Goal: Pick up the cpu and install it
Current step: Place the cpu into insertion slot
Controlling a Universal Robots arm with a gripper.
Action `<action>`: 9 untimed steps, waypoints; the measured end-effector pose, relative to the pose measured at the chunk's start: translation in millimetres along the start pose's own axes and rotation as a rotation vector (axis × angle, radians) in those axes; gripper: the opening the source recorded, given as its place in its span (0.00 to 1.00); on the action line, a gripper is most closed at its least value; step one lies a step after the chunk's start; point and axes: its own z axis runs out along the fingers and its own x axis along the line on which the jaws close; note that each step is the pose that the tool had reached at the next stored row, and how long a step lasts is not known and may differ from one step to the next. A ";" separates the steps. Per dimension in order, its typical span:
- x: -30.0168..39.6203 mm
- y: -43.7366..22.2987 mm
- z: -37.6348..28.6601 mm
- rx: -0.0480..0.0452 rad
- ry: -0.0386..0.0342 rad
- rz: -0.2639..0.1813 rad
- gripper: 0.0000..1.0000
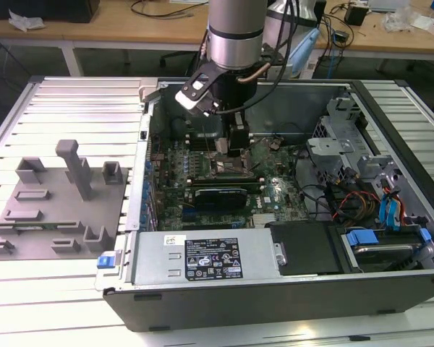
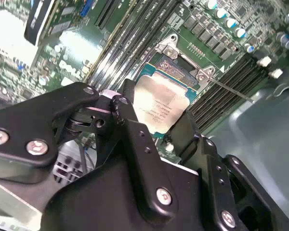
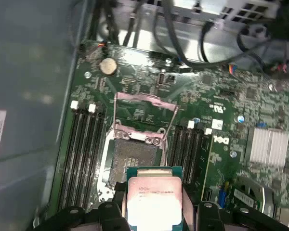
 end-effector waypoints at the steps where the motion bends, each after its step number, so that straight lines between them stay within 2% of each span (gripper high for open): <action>1: 0.4 -0.2 3.4 0.0018 -0.0028 0.065 0.54; 5: 8.5 0.8 7.6 0.0018 -0.0025 0.065 0.54; 6: 10.7 0.8 12.7 0.0018 -0.0025 0.065 0.54; 9: 12.3 0.7 17.8 0.0016 -0.0015 0.065 0.54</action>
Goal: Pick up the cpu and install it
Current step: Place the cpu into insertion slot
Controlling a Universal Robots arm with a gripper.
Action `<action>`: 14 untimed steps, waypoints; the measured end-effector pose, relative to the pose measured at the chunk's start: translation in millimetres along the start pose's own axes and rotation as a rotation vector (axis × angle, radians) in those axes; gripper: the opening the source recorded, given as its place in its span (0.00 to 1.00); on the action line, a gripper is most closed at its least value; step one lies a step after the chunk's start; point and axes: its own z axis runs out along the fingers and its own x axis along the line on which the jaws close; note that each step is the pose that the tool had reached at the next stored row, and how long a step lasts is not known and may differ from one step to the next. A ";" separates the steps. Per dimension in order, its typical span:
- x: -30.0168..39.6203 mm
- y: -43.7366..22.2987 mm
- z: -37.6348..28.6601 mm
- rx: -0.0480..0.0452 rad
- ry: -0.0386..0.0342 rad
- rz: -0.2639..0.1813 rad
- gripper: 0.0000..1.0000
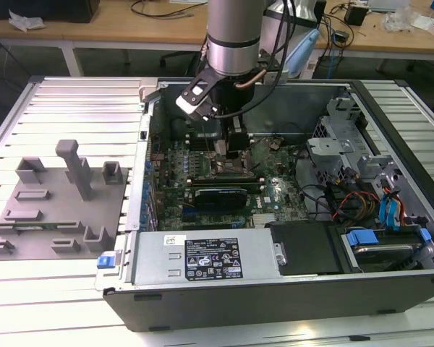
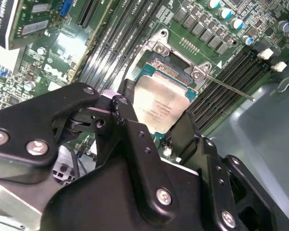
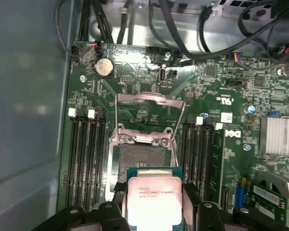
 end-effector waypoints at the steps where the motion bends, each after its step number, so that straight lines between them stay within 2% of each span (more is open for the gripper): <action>1: 0.4 0.0 1.3 0.0000 0.0000 0.000 0.54; 14: 2.9 -0.4 16.6 0.0002 0.0000 0.008 0.54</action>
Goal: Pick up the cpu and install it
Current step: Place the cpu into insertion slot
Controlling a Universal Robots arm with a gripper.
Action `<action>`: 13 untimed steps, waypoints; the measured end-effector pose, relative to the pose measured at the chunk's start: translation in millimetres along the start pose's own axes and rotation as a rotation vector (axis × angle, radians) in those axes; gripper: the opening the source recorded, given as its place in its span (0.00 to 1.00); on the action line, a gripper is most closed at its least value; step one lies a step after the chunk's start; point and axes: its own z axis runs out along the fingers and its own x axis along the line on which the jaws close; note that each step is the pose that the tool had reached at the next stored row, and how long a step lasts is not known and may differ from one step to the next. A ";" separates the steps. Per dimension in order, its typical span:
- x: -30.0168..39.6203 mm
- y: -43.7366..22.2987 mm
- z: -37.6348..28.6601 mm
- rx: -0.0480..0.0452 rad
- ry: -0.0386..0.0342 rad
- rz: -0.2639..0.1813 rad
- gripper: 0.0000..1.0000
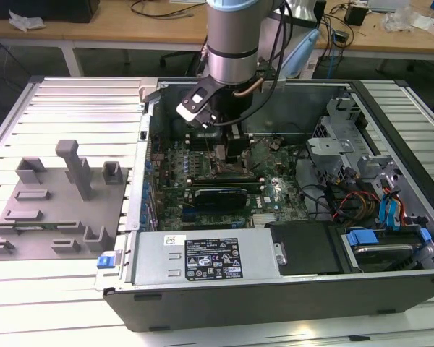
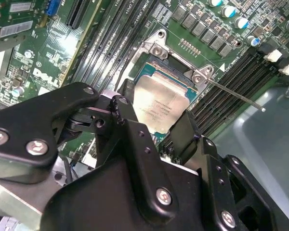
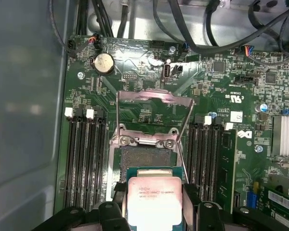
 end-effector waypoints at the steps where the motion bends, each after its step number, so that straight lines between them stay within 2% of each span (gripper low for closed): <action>1: 0.0 0.3 0.8 -0.0001 0.0002 0.000 0.54; 7: 0.0 3.0 9.6 0.0002 0.0000 0.005 0.54; 13: 0.1 2.9 14.0 0.0002 0.0000 0.005 0.54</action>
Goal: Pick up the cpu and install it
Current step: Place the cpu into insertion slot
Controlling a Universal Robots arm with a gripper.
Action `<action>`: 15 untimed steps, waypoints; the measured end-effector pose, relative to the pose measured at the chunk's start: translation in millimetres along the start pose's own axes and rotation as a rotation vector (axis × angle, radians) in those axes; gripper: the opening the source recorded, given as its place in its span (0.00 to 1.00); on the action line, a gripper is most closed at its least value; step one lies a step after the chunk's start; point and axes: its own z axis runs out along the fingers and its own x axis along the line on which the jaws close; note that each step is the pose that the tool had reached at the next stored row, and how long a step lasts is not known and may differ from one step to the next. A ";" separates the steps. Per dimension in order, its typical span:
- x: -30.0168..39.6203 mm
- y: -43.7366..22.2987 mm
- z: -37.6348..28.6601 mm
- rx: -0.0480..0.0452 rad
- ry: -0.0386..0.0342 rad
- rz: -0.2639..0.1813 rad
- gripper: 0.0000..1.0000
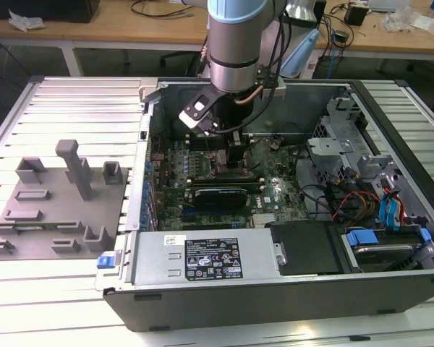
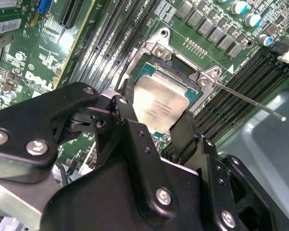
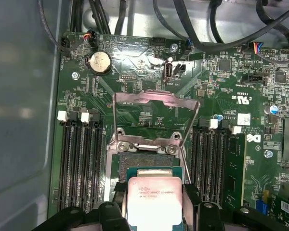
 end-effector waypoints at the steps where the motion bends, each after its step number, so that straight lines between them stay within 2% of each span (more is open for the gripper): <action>1: 0.1 0.0 0.7 -0.0002 0.0003 0.000 0.54; 15: 1.6 2.3 13.2 0.0001 -0.0002 0.005 0.54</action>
